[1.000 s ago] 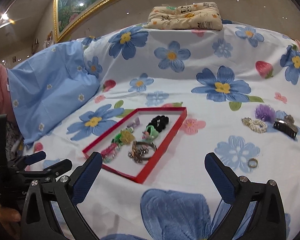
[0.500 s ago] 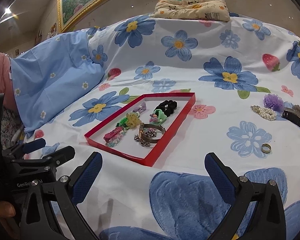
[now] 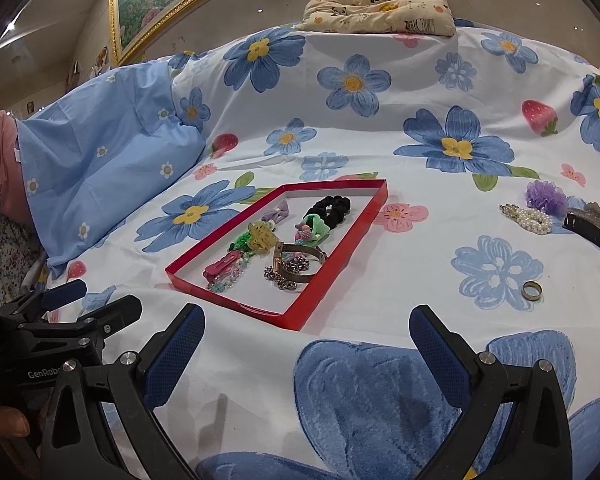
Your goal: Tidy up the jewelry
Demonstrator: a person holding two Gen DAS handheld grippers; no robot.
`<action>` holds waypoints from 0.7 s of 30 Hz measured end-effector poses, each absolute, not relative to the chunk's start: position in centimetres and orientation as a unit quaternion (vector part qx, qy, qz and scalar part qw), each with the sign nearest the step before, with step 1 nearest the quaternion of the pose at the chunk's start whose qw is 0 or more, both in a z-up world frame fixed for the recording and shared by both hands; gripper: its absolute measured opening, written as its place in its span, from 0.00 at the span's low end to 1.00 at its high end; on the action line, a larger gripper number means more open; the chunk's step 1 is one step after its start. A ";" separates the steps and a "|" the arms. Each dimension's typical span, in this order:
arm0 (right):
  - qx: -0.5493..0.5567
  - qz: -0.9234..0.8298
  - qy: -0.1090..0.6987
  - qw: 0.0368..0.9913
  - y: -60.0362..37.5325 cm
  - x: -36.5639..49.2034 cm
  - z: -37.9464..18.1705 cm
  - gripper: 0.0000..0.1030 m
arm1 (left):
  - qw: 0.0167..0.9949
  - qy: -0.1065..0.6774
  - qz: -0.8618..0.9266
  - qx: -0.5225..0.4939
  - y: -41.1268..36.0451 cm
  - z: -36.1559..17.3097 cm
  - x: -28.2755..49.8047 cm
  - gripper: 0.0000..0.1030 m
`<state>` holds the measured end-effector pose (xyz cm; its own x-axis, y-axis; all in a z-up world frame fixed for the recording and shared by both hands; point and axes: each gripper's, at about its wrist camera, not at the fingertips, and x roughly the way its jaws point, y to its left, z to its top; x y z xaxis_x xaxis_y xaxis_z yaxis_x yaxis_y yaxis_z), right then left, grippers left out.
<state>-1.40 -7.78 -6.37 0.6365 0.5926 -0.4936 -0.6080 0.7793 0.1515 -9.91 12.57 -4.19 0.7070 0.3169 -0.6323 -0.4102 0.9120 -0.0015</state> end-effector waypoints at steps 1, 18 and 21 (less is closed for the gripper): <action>-0.015 0.332 0.268 0.904 -7.8 -1.4 -6.4 1.00 | 0.921 0.328 0.199 -0.072 12.6 -4.2 -10.0 1.00; -0.014 0.331 0.270 0.904 -7.8 -1.5 -6.5 1.00 | 0.920 0.330 0.198 -0.075 12.7 -4.2 -10.1 1.00; -0.014 0.331 0.271 0.904 -7.8 -1.5 -6.6 1.00 | 0.920 0.330 0.198 -0.075 12.7 -4.2 -10.1 1.00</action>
